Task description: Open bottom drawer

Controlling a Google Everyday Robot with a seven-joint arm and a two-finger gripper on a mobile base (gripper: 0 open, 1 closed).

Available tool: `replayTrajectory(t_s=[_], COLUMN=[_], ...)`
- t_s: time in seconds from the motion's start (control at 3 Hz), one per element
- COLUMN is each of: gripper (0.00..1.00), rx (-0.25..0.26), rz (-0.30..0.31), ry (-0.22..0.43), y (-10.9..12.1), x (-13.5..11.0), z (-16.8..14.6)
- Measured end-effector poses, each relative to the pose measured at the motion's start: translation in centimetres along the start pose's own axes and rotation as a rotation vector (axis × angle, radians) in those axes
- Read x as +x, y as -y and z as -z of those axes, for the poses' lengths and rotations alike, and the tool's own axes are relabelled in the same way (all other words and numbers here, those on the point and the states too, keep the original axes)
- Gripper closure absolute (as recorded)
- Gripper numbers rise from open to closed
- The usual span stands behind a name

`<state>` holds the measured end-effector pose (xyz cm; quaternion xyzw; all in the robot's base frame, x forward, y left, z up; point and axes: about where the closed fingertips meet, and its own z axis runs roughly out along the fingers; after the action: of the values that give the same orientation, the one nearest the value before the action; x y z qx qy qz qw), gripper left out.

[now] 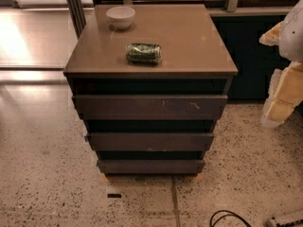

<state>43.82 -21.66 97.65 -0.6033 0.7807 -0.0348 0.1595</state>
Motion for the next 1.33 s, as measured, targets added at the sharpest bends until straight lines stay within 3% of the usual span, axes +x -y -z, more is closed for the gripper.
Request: replayTrajectory(t_s=[0.67, 1.0, 1.33], gripper=[0.0, 0.0, 0.0], rx=[-0.001, -0.003, -0.023], rz=[-0.016, -0.065, -0.077], ry=[0.004, 0.039, 0.062], y=[-1.0, -3.9, -7.3], x=[0.3, 0.6, 0.6], z=[-1.4, -5.5, -11.0])
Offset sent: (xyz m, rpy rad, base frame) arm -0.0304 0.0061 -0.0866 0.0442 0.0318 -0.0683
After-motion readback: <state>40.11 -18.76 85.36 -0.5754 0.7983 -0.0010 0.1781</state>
